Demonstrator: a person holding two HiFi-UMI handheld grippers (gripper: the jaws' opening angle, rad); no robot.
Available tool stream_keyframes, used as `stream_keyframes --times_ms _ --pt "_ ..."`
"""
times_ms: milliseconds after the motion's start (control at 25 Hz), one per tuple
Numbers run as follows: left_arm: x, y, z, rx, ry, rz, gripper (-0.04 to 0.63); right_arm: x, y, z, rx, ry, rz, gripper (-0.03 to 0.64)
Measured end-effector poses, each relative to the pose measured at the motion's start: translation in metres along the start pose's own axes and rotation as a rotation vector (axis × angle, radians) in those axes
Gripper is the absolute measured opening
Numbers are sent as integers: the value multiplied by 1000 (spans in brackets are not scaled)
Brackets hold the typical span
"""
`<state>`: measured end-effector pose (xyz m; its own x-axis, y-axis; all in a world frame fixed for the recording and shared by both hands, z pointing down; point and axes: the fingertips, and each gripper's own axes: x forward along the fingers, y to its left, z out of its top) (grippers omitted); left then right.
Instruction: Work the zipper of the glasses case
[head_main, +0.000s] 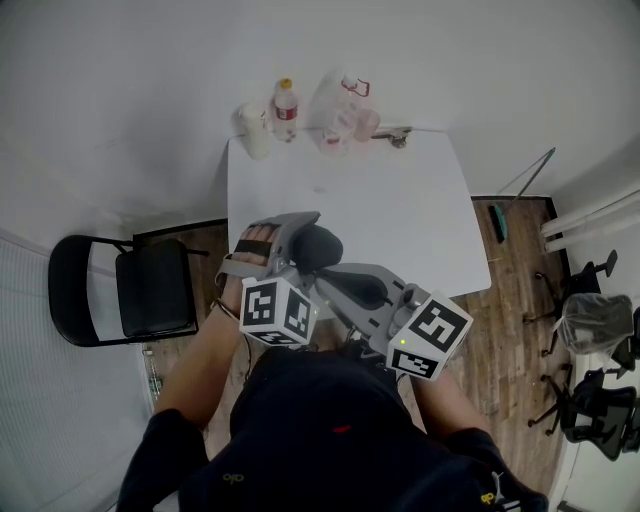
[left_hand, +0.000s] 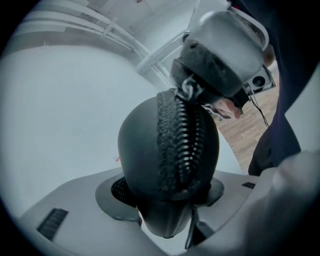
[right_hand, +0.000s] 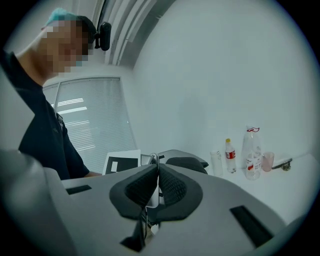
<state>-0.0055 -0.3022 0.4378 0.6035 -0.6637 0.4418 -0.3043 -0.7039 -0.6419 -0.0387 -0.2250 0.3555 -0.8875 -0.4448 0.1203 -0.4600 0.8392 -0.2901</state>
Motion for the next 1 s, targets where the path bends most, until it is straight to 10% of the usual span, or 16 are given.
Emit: stream_keyframes --times_ms 320,640,1000 --pt "-28 39 12 -341 -189 99 270 -35 -19 41 -137 -149 -90 22" --pt "-80 95 19 -642 -362 239 270 -97 -91 68 -170 -278 -405 21" --pt "-121 124 3 -825 -399 418 270 -157 -153 79 -233 -287 -616 21"
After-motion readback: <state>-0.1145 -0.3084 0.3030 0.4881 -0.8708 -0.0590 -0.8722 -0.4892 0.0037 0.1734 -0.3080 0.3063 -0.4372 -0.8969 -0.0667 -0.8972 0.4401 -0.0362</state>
